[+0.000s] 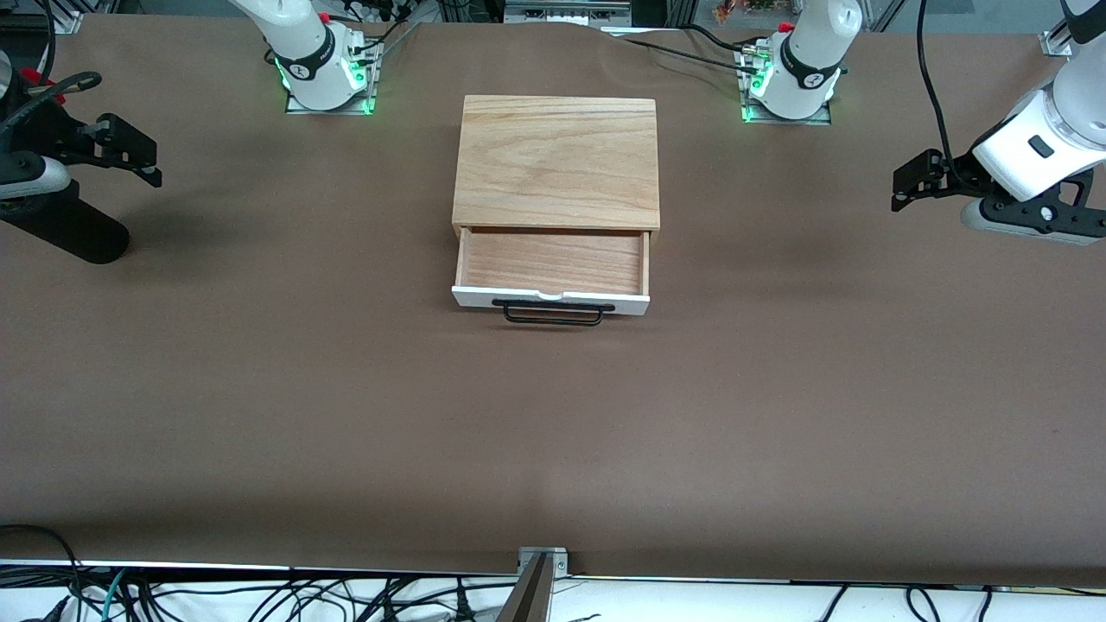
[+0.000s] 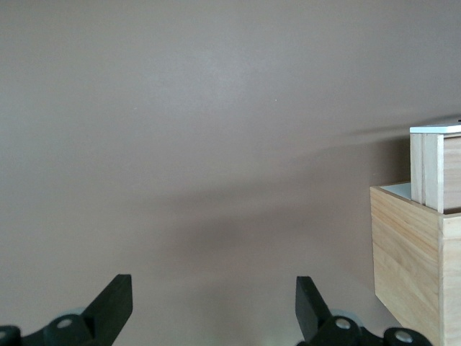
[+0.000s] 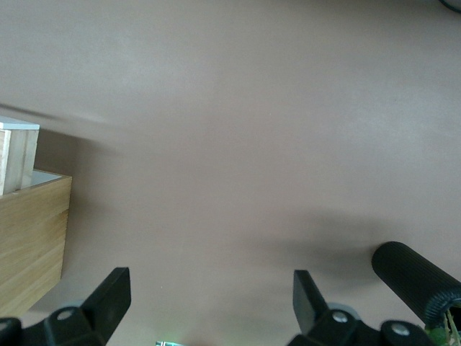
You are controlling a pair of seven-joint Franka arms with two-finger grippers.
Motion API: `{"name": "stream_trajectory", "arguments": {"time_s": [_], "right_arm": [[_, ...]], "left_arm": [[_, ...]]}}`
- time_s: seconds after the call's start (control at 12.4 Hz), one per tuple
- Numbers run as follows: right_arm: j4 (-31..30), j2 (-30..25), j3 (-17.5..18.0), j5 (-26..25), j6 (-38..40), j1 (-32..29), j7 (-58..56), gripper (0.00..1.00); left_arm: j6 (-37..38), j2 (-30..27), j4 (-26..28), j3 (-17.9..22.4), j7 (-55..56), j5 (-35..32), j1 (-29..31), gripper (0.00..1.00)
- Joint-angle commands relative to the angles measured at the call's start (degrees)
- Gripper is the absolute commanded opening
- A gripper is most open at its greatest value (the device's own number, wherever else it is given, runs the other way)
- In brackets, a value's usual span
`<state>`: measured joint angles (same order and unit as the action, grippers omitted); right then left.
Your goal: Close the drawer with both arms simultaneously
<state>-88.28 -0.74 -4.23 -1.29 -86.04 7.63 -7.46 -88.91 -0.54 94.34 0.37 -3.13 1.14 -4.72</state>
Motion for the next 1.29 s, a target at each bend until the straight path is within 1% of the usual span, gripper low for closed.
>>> {"name": "stream_trajectory", "arguments": {"time_s": [0.0, 1.21], "right_arm": [[-0.65, -1.18, 0.19, -0.64, 0.97, 0.02, 0.61, 1.0], [-0.05, -0.4, 0.01, -0.29, 0.53, -0.07, 0.69, 1.0]], "left_arm": [[1.46, 0.72, -1.88, -0.28, 1.89, 0.79, 0.5, 1.0], [1.64, 0.81, -1.88, -0.37, 2.16, 0.62, 0.42, 1.0]]}}
